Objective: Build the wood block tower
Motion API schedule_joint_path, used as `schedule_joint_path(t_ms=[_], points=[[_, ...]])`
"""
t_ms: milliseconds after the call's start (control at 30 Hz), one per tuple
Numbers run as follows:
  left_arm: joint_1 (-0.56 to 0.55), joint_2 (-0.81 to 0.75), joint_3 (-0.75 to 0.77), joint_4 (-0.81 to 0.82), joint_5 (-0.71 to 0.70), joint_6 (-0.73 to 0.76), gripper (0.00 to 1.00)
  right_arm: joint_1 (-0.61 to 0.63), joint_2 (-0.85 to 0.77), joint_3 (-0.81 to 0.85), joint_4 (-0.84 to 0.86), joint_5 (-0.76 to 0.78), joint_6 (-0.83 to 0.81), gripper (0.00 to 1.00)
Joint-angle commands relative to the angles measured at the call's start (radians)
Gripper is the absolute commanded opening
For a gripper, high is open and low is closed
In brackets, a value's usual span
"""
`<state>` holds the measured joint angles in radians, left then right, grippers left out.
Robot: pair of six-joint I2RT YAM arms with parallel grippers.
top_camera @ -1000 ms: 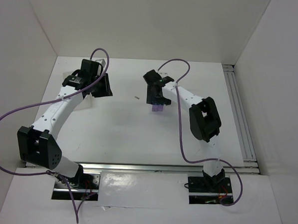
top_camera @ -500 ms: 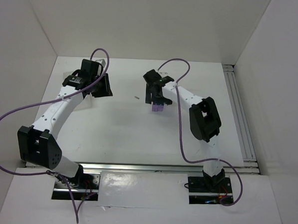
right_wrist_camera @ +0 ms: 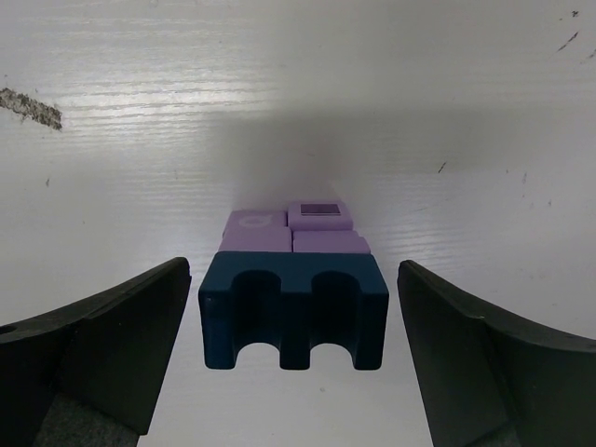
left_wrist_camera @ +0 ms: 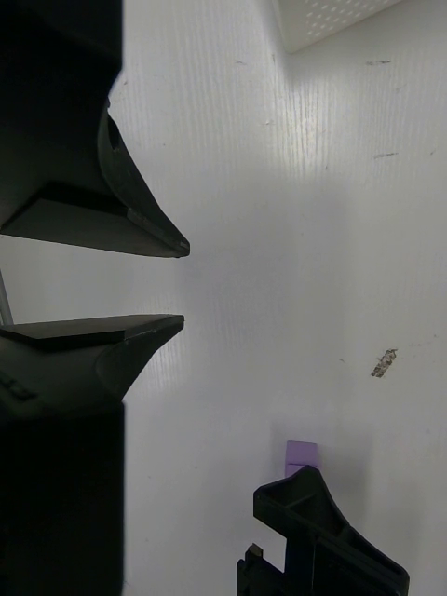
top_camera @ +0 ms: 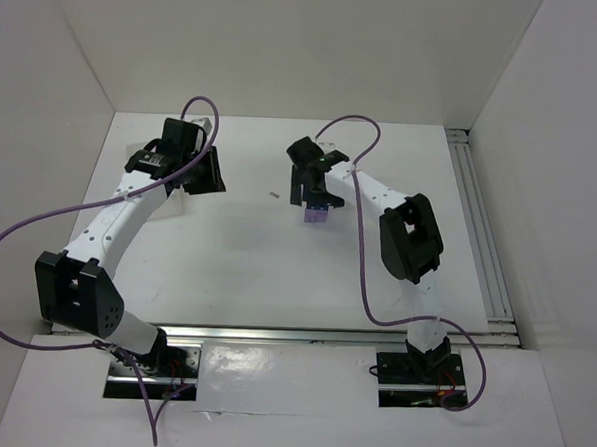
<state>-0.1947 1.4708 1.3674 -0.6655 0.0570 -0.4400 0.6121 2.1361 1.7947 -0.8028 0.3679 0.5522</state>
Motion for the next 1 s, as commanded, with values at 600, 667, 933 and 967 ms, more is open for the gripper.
schedule_joint_path(t_ms=[600, 667, 933, 967], points=[[0.006, -0.018, -0.010, 0.014, 0.001, 0.026, 0.44, 0.011, -0.065, 0.273, -0.121, 0.169, -0.080, 0.99], [0.006, -0.027, -0.001, 0.014, 0.001, 0.026, 0.44, 0.020, -0.120, 0.273, -0.112, 0.213, -0.080, 0.99], [0.006, -0.061, 0.009, 0.004, -0.008, 0.035, 0.44, 0.020, -0.513, -0.221, 0.203, 0.247, -0.089, 0.99], [0.006, -0.061, 0.009, -0.005, -0.008, 0.035, 0.44, 0.020, -0.583, -0.260, 0.218, 0.256, -0.080, 0.99]])
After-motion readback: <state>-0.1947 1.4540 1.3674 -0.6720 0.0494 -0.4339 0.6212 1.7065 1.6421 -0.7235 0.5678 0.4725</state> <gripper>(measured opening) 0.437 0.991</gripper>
